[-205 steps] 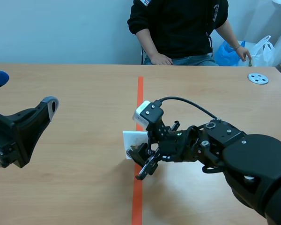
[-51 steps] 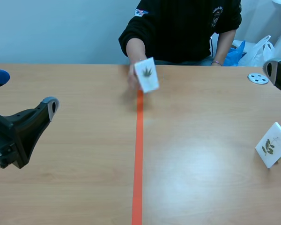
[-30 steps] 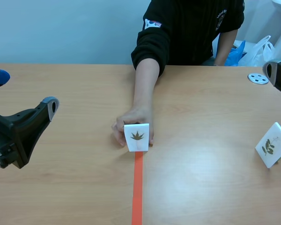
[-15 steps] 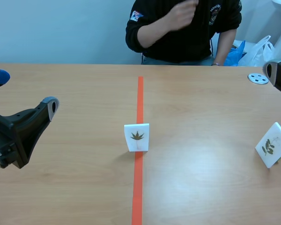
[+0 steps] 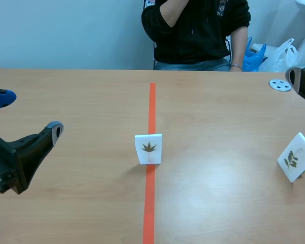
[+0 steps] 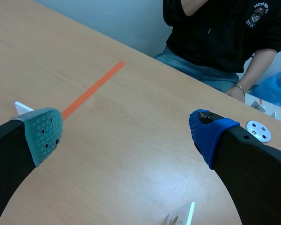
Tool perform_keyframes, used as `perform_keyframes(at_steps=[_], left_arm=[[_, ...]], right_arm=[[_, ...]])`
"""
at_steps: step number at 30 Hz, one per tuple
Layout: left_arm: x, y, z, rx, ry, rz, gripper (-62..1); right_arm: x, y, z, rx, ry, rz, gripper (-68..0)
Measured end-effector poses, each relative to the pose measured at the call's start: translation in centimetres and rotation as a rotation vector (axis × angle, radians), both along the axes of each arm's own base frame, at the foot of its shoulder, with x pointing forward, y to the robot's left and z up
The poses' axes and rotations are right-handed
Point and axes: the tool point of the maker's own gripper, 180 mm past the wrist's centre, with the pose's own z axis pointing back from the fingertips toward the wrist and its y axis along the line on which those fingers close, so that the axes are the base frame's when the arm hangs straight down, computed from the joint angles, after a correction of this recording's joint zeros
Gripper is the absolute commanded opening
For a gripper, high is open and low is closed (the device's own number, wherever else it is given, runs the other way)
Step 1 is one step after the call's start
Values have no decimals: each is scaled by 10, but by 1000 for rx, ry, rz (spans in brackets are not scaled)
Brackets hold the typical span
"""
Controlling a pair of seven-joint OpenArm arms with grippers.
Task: Sort the leaf by its shape. The table is split by an orange tape line. A compound leaf with several leaflets goes to the left side, a simple leaf with one blade goes to the right side. Return to the home posture when a red brick is placed on the table.
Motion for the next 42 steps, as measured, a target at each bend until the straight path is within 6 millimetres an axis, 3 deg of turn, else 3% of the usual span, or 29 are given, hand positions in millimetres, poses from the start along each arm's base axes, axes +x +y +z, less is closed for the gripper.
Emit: perform_keyframes(at_steps=[6, 13, 24, 35, 42], left_arm=[[22, 19, -30, 80, 33, -4, 14], [34, -4, -77, 151, 117, -142, 14], [55, -25, -127, 248, 181, -246, 14], [55, -78, -169, 267, 267, -399, 14], [74, -112, -175, 219, 280, -408, 14]], right_arm=[[0, 0, 0, 0, 0, 0, -124], [0, -1, -2, -6, 11, -2, -124], [0, -1, -2, -7, 12, -3, -124], [0, -2, -5, -29, 15, -6, -124], [0, -2, -5, -30, 15, -6, -124]])
